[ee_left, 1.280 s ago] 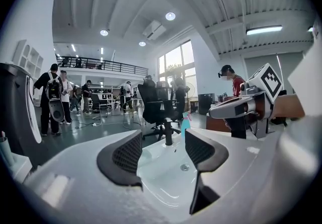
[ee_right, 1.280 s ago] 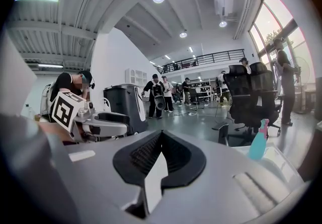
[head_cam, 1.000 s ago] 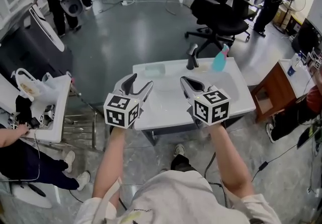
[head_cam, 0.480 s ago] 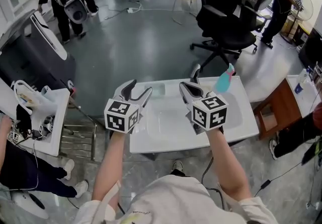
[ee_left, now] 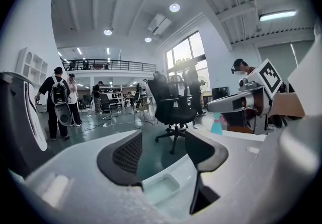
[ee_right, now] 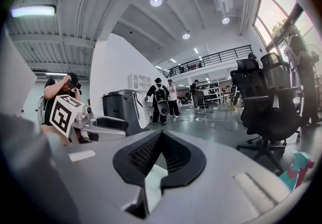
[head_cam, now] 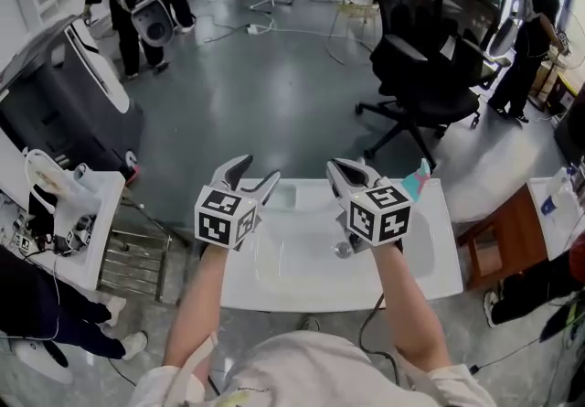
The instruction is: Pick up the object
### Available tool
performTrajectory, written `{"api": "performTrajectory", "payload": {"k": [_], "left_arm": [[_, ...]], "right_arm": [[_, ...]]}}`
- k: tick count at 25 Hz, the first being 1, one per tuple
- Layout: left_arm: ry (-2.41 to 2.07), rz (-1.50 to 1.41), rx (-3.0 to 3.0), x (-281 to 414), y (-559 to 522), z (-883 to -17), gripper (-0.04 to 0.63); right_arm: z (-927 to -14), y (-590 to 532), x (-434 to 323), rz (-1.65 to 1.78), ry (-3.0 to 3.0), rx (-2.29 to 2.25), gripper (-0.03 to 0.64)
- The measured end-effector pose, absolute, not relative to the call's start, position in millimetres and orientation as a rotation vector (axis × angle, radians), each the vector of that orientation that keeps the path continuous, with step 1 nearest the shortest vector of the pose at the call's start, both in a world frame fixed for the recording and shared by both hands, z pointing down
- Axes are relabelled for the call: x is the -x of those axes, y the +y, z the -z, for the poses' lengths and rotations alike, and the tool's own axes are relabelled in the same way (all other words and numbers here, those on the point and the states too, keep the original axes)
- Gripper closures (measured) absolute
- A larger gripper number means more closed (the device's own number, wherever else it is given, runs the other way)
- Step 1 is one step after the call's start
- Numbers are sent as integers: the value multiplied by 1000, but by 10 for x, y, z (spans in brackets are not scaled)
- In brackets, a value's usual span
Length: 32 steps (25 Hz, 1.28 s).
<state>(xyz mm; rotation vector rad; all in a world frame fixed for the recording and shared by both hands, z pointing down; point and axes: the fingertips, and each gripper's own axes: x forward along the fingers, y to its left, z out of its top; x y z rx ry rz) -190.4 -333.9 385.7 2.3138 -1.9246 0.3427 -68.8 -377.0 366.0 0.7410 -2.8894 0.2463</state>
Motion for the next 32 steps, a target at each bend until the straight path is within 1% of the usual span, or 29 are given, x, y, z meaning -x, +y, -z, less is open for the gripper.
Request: {"api": "performTrajectory", "payload": {"k": [14,26,32], "left_arm": [[-1944,-332,-2277,2019,-3485,-3917,318],[-1836,-326,-2388,2301,-3380,-3967,318],[-1788,-312,-2443,2369,-3380,-3951,318]], "right_arm": [[-3728,-3974,885,-276,-2896,-687,614],[-3731,-3802,1282,-253,-2871,-809,614],[-3687,-3730,1341,-236,-2861,-892,614]]}}
